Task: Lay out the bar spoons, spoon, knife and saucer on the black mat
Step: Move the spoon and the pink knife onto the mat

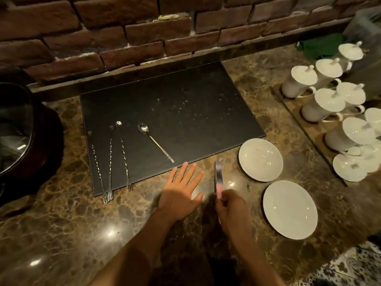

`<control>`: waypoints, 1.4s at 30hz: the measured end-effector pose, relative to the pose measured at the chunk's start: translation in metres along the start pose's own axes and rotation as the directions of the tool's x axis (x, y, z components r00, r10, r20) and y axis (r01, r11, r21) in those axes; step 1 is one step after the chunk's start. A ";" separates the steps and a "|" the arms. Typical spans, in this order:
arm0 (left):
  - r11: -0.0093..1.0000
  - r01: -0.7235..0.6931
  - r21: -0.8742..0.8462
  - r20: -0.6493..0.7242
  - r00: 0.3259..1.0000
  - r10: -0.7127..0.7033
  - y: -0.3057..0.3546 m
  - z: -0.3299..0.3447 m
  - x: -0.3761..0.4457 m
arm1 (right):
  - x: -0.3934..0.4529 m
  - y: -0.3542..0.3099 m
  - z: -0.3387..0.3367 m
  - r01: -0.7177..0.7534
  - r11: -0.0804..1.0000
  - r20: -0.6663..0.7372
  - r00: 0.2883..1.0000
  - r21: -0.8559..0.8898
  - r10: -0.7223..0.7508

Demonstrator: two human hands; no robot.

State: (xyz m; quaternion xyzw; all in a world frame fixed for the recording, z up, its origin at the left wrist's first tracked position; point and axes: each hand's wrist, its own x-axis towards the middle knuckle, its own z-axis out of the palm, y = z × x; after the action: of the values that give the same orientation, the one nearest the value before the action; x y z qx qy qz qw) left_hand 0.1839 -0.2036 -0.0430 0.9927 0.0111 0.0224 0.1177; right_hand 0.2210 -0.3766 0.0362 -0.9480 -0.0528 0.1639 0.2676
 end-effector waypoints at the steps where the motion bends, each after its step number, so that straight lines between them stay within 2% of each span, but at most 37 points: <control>1: 1.000 0.005 0.006 0.035 0.999 -0.005 -0.002 0.001 0.001 | 0.011 -0.005 0.000 0.021 1.000 0.010 1.000 0.005 -0.021; 4: 0.999 0.031 0.010 0.124 0.992 -0.032 -0.004 0.001 0.004 | 0.051 -0.028 0.003 0.123 0.992 -0.015 0.992 -0.029 -0.124; 6: 0.999 0.039 0.000 0.135 0.990 -0.039 -0.004 0.002 0.006 | 0.080 -0.049 0.006 0.182 0.983 -0.008 0.983 -0.020 -0.182; 9: 1.000 0.014 0.025 0.101 0.995 -0.017 -0.004 0.004 0.005 | 0.123 -0.088 0.010 0.165 0.986 0.052 0.985 -0.037 -0.163; 12: 0.999 0.021 0.039 0.112 0.993 -0.026 -0.004 0.005 0.004 | 0.148 -0.117 0.017 0.227 0.972 0.044 0.973 -0.060 -0.225; 17: 0.999 0.030 0.022 0.139 0.990 -0.033 -0.004 0.005 0.003 | 0.171 -0.138 0.029 0.244 0.964 0.056 0.969 -0.106 -0.239; 33: 0.998 0.044 0.047 0.154 0.987 -0.051 -0.002 0.007 0.004 | 0.170 -0.137 0.041 0.211 0.970 0.090 0.975 -0.120 -0.201; 39: 0.999 0.047 0.027 0.145 0.988 -0.050 -0.001 0.009 0.004 | 0.161 -0.121 0.023 0.271 0.962 0.102 0.959 -0.039 -0.266; 42: 0.999 0.050 0.019 0.152 0.987 -0.052 -0.001 0.010 0.004 | 0.154 -0.102 0.006 0.252 0.968 0.099 0.963 -0.004 -0.251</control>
State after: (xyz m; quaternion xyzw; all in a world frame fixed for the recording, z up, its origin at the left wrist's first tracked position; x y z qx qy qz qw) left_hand 0.1880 -0.2046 -0.0529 0.9918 0.0277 -0.0565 0.1114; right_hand 0.3624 -0.2579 0.0420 -0.9267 -0.1870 0.1742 0.2757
